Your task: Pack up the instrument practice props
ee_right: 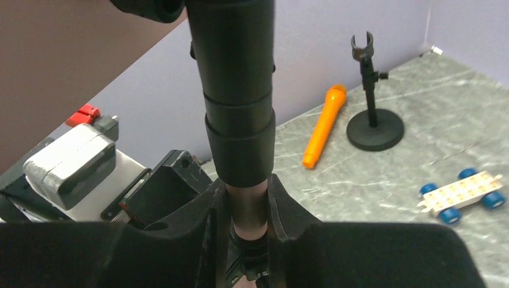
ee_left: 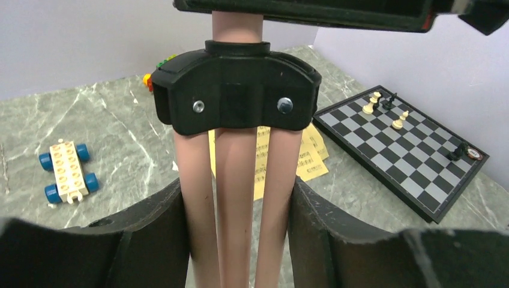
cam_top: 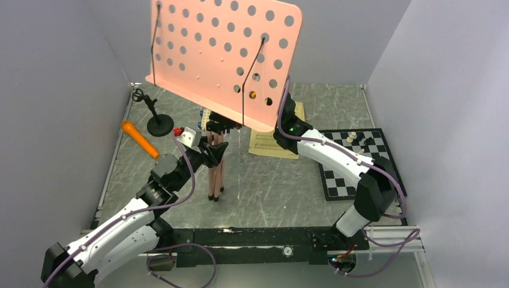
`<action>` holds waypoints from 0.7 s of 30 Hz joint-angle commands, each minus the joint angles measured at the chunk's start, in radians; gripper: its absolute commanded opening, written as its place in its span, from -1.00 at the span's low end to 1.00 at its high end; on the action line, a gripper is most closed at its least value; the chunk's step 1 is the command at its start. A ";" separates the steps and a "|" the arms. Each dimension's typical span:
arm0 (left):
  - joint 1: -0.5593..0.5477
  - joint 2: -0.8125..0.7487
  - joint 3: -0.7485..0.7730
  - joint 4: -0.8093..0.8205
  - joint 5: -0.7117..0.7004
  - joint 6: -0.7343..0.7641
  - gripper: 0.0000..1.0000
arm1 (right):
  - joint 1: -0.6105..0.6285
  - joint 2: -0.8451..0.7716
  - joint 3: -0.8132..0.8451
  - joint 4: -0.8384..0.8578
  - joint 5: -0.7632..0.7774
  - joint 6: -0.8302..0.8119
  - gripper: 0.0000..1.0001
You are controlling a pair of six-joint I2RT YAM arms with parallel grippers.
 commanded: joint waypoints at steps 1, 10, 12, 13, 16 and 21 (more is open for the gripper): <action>0.018 -0.081 0.103 -0.132 -0.105 -0.029 -1.00 | -0.012 -0.030 0.109 0.165 -0.112 0.301 -1.00; 0.016 -0.113 0.152 -0.254 -0.077 -0.158 -1.00 | -0.035 0.044 0.172 0.247 -0.219 0.529 -1.00; 0.013 -0.102 0.142 -0.260 -0.074 -0.188 -1.00 | -0.048 0.063 0.189 0.216 -0.240 0.548 -1.00; 0.010 -0.096 0.135 -0.261 -0.076 -0.208 -1.00 | -0.055 0.076 0.201 0.197 -0.256 0.558 -1.00; 0.004 -0.078 0.090 -0.234 -0.087 -0.265 -1.00 | -0.077 0.117 0.229 0.130 -0.311 0.571 -1.00; -0.013 -0.038 0.015 -0.149 -0.127 -0.336 -1.00 | -0.088 0.146 0.251 -0.043 -0.332 0.491 -1.00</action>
